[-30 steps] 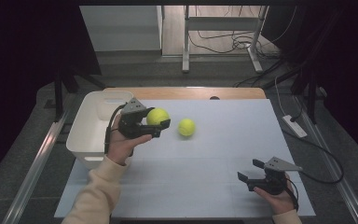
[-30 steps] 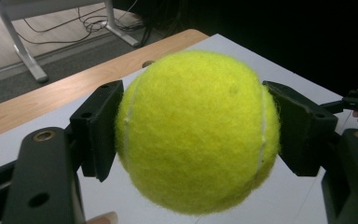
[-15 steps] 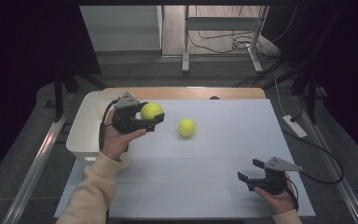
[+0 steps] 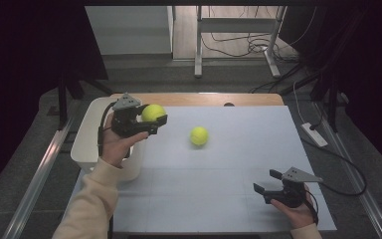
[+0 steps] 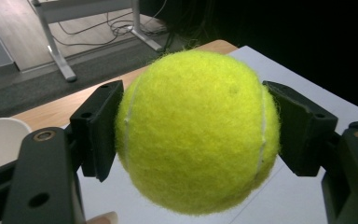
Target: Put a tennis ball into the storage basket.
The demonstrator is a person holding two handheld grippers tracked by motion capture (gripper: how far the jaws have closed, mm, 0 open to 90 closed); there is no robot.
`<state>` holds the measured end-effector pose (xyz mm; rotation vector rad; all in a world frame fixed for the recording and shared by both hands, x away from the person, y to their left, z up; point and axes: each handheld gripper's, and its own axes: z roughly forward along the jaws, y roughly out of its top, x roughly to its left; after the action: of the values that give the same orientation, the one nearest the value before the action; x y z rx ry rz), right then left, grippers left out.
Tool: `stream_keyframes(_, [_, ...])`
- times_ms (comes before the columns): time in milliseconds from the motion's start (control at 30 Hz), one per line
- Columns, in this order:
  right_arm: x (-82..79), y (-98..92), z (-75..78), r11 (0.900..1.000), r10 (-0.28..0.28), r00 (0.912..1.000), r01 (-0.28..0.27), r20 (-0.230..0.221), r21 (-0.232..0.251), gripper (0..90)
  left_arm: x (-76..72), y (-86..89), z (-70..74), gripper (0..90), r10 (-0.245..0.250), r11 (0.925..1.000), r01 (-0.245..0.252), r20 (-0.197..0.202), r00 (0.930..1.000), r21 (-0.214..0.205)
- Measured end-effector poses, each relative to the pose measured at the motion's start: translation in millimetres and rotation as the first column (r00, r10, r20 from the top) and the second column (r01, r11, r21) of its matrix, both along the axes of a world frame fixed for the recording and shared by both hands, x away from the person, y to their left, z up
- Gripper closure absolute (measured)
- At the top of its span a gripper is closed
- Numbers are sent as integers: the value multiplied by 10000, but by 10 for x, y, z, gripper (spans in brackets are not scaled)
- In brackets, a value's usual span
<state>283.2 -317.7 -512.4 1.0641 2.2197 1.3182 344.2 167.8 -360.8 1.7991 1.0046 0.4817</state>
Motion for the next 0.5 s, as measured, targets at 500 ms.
stream_keyframes(500, [2, -1, -2, 10000, -12, 10000, 12, 6, -11, 139, 85, 163, -12, 260, 559, 9981, -557, -102, 9984, 251])
